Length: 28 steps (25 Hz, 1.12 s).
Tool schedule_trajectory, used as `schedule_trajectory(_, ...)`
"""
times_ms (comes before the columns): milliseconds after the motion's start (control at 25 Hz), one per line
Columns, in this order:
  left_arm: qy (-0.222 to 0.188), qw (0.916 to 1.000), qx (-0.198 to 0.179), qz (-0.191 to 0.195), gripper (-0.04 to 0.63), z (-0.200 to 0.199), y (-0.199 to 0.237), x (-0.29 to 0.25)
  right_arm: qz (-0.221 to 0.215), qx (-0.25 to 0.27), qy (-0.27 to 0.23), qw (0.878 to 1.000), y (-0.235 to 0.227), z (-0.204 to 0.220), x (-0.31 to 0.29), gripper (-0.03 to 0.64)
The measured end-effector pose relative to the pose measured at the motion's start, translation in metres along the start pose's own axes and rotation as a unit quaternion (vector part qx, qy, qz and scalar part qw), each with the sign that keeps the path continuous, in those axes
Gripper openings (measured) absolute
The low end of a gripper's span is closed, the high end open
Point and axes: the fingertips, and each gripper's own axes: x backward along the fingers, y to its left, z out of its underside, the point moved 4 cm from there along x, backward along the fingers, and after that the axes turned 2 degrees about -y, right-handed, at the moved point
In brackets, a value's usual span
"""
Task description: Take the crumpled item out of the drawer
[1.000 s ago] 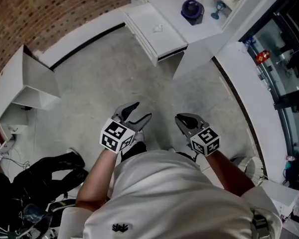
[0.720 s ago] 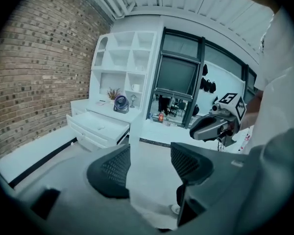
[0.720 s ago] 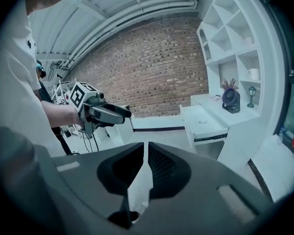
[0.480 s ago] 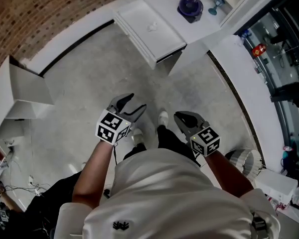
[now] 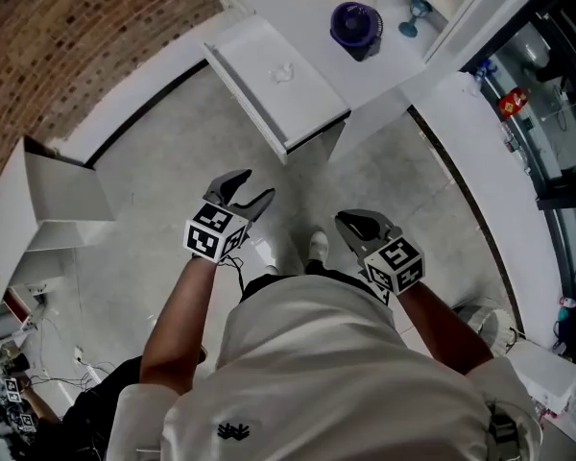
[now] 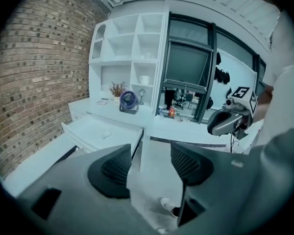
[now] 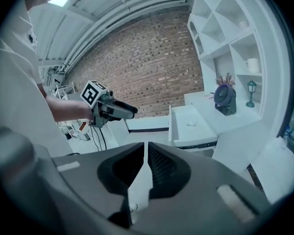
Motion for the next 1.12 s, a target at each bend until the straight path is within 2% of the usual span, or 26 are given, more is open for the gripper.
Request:
schedule_trajectory(200, 0.015, 0.9998, -0.004, -0.011, 0.255, -0.023, 0.024, -0.052, 0.001, -0.007, 0.007, 1.0, -0.056, -0.002, -0.001, 0.037)
schedule_trajectory(520, 0.048, 0.9985, -0.025, 0.002, 0.255, -0.043, 0.084, -0.113, 0.021, -0.036, 0.012, 0.999, -0.102, -0.01, -0.024, 0.035)
schedule_trajectory(840, 0.085, 0.9948, -0.045, 0.034, 0.255, -0.059, 0.179, -0.189, 0.083, -0.068, 0.024, 0.994, -0.142, -0.042, -0.059, 0.035)
schedule_trajectory(1120, 0.132, 0.987, -0.062, 0.068, 0.255, -0.055, 0.25, -0.248, 0.142, -0.1, 0.029, 0.984, -0.163, -0.068, -0.094, 0.035)
